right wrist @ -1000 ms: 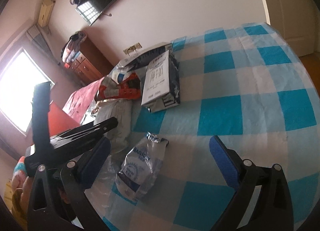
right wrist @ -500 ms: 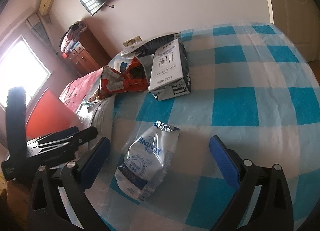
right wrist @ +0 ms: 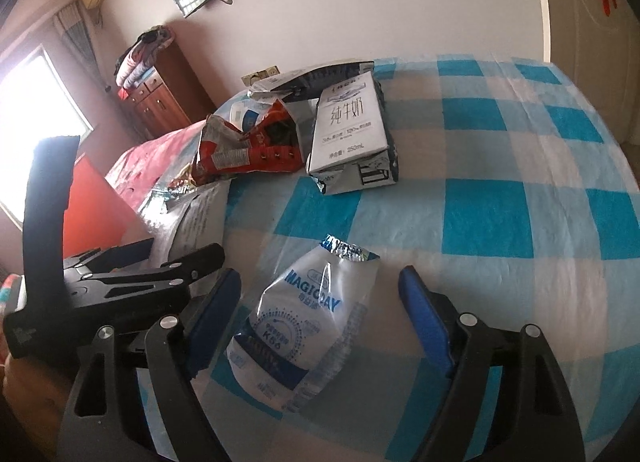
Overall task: Collect trash
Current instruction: 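Close left tool on the white paper bag while right tool grasps the clear Magicday bag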
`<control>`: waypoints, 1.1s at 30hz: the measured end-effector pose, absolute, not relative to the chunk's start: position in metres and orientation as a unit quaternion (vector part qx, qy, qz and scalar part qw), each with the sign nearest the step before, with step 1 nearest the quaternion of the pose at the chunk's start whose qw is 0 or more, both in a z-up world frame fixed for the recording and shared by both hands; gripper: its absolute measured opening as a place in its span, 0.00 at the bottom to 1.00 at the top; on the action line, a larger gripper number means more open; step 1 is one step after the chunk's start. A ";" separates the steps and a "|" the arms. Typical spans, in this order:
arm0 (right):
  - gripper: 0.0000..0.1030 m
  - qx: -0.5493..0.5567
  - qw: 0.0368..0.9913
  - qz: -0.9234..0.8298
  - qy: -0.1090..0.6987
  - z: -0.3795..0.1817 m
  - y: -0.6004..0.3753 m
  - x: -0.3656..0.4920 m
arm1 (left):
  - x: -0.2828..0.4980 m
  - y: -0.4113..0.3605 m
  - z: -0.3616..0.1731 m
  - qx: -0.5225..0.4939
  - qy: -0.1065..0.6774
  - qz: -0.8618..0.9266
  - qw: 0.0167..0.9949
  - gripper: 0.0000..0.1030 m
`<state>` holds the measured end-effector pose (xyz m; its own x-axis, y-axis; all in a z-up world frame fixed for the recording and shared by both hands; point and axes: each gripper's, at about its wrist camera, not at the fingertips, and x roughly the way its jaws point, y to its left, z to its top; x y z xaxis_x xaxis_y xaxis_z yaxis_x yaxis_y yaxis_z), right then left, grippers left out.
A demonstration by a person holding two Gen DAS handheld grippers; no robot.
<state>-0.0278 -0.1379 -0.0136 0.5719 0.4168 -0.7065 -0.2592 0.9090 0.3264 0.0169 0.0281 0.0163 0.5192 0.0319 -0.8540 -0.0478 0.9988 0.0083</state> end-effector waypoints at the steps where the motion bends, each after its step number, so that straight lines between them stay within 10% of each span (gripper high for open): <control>1: 0.78 0.089 0.883 0.190 0.421 -0.013 -0.136 -0.028 | 0.017 0.030 0.016 -0.011 0.489 0.024 0.872 0.92; 12: 0.78 0.040 0.889 0.178 0.420 -0.015 -0.120 -0.027 | 0.006 0.049 0.014 -0.033 0.479 0.016 0.877 0.81; 33: 0.42 -0.009 0.899 0.172 0.403 -0.012 -0.103 -0.034 | -0.037 0.084 0.028 -0.054 0.443 -0.044 0.894 0.81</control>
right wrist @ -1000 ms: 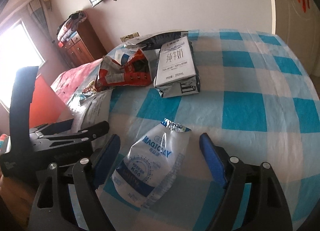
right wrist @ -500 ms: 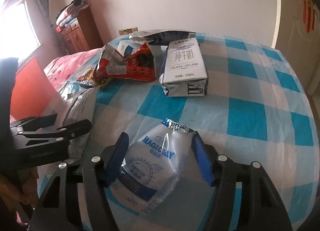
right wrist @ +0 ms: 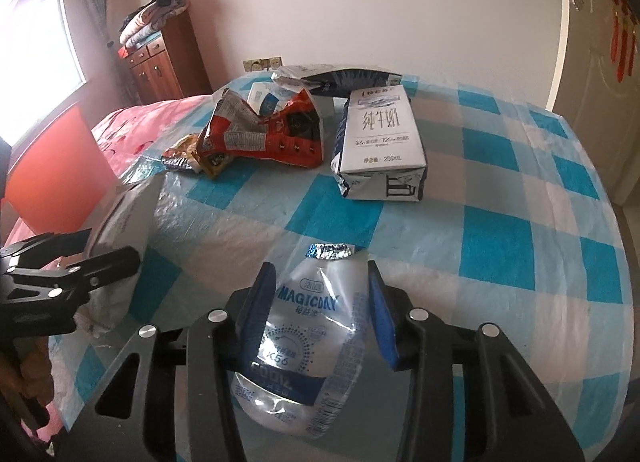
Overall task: Collect trash
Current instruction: 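Close left tool on the white paper bag while right tool grasps the clear Magicday bag, then carry both bags over the orange bucket and open both tools to drop them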
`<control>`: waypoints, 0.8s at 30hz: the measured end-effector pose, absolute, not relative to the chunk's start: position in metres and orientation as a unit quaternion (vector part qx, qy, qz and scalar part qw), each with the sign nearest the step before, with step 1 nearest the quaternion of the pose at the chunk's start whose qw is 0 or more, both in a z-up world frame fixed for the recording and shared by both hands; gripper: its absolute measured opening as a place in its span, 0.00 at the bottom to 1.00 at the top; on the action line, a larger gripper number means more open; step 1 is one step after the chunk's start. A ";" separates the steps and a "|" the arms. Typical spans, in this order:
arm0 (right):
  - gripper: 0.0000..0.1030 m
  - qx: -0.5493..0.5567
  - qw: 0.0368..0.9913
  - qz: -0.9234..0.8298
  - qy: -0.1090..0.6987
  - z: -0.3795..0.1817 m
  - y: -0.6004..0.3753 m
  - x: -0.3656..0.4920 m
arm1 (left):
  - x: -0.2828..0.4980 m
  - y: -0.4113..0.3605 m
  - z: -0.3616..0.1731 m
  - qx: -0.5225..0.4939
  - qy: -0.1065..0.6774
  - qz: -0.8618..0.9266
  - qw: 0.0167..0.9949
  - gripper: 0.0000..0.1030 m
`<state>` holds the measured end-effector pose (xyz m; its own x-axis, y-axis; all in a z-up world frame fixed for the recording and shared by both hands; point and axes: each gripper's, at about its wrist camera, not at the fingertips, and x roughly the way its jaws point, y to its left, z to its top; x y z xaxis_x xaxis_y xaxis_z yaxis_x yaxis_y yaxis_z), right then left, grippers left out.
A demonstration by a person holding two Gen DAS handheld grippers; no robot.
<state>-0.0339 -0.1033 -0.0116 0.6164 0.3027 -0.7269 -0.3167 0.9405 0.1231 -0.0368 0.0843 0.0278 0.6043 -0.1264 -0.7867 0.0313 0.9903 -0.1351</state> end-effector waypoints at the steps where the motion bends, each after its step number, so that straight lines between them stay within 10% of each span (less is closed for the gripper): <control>1: 0.42 -0.008 0.900 0.172 0.400 -0.011 -0.104 -0.035 | -0.039 0.086 0.029 -0.054 0.440 -0.047 0.895 0.81; 6: 0.24 0.004 0.910 0.171 0.378 -0.004 -0.109 -0.040 | -0.051 0.089 0.034 -0.046 0.429 -0.062 0.900 0.81; 24: 0.21 0.013 0.923 0.145 0.356 0.017 -0.108 -0.058 | -0.069 0.106 0.046 -0.063 0.401 -0.089 0.910 0.81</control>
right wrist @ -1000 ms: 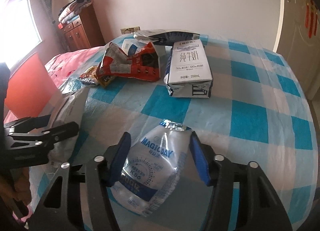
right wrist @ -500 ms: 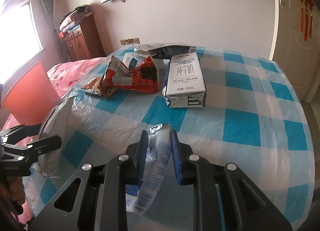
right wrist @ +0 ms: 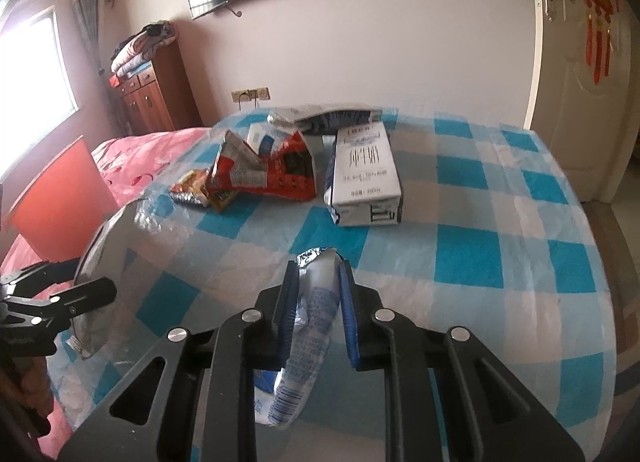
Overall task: Collect trash
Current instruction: 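Carry both bags over the orange bucket and open both tools to drop them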
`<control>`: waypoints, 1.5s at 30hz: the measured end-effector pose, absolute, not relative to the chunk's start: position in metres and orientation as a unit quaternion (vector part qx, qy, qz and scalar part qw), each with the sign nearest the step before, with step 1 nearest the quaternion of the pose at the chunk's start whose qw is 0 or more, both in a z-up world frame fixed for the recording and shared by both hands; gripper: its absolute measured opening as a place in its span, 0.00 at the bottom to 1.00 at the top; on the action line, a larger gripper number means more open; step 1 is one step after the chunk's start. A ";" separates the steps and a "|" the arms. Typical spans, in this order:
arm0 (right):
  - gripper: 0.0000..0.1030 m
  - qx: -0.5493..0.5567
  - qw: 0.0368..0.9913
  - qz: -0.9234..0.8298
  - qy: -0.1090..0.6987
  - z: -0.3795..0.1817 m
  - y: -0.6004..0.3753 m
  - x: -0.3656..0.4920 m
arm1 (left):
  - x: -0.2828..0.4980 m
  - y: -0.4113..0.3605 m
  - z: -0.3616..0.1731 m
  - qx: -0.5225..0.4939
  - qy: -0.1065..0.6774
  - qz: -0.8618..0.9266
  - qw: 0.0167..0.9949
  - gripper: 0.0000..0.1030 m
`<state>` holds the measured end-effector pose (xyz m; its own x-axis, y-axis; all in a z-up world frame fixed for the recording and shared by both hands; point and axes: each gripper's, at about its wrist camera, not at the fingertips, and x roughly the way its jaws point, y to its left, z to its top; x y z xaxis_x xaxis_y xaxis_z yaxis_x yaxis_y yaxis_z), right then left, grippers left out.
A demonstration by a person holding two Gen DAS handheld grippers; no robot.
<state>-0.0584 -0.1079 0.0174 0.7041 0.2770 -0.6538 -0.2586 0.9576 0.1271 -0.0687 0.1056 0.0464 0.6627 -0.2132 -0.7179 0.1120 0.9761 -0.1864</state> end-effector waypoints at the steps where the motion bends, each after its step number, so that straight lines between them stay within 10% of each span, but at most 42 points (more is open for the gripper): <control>1: 0.21 0.012 0.924 0.144 0.354 0.020 -0.107 -0.059 | -0.070 0.106 0.049 -0.064 0.397 -0.092 0.911 0.81; 39: 0.21 -0.027 0.875 0.425 0.232 0.182 0.216 -0.031 | -0.109 0.343 0.155 -0.161 0.243 0.139 0.946 0.81; 41: 0.25 -0.025 0.870 0.427 0.245 0.173 0.228 -0.024 | -0.106 0.347 0.150 -0.162 0.247 0.148 0.944 0.81; 44: 0.84 0.002 0.861 0.431 0.270 0.157 0.232 -0.013 | -0.107 0.352 0.142 -0.171 0.245 0.151 0.942 0.91; 45: 0.87 0.021 0.858 0.434 0.275 0.153 0.226 -0.011 | -0.108 0.356 0.140 -0.173 0.246 0.154 0.941 0.92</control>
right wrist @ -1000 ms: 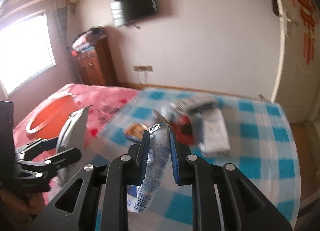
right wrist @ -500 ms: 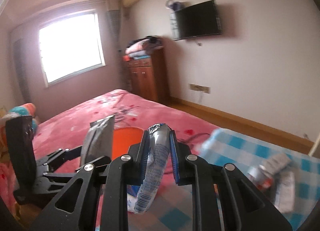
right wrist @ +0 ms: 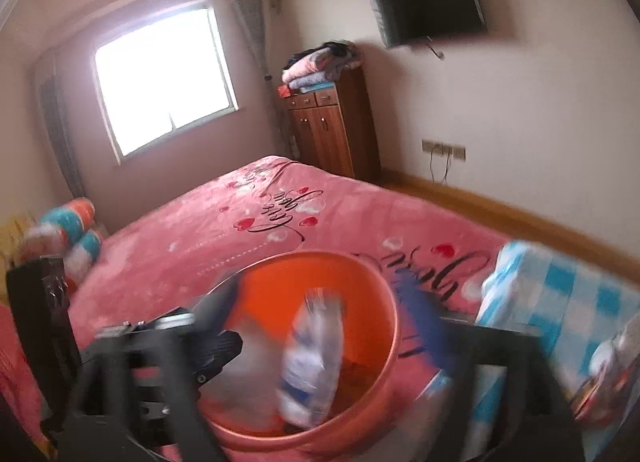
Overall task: Collect trash
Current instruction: 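Carry both bags over the orange bucket and open both tools to drop them, then move both tools back over the checked cloth toward the remaining trash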
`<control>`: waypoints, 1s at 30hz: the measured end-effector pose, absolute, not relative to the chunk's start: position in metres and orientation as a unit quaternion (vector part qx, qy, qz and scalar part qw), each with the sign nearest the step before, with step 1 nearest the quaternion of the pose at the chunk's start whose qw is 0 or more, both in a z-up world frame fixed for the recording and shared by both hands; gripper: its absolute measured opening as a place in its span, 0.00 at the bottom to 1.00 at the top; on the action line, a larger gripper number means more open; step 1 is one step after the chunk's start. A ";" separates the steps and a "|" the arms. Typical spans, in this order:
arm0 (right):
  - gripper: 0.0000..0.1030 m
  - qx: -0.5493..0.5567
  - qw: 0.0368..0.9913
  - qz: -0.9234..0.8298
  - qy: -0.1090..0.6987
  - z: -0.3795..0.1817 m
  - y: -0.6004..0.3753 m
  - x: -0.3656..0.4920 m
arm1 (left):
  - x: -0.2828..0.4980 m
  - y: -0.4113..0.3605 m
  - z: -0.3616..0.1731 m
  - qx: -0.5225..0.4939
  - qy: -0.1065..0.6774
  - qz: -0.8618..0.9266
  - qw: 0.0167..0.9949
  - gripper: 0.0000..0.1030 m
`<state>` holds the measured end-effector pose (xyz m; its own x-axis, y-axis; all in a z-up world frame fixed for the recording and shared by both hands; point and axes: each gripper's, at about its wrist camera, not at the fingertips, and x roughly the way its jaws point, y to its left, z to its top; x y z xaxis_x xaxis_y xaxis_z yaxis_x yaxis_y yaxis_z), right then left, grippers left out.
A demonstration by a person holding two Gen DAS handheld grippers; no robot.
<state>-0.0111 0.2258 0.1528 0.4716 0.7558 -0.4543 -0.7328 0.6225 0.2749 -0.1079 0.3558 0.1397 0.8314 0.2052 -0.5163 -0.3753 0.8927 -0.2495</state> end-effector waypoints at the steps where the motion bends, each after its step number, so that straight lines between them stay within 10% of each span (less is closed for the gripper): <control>1: 0.87 0.036 0.854 0.437 0.280 0.150 0.219 -0.010 | -0.109 0.356 0.138 -0.172 0.248 0.158 0.940 0.92; 30: 0.92 0.077 0.927 0.220 0.294 0.075 0.021 -0.053 | -0.111 0.255 0.154 -0.112 0.245 0.073 0.960 0.93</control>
<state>-0.0530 0.0212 0.0748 0.7310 0.4532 -0.5102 -0.3623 0.8913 0.2726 -0.1114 0.2550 0.1541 0.8693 0.0865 -0.4867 -0.1958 0.9643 -0.1783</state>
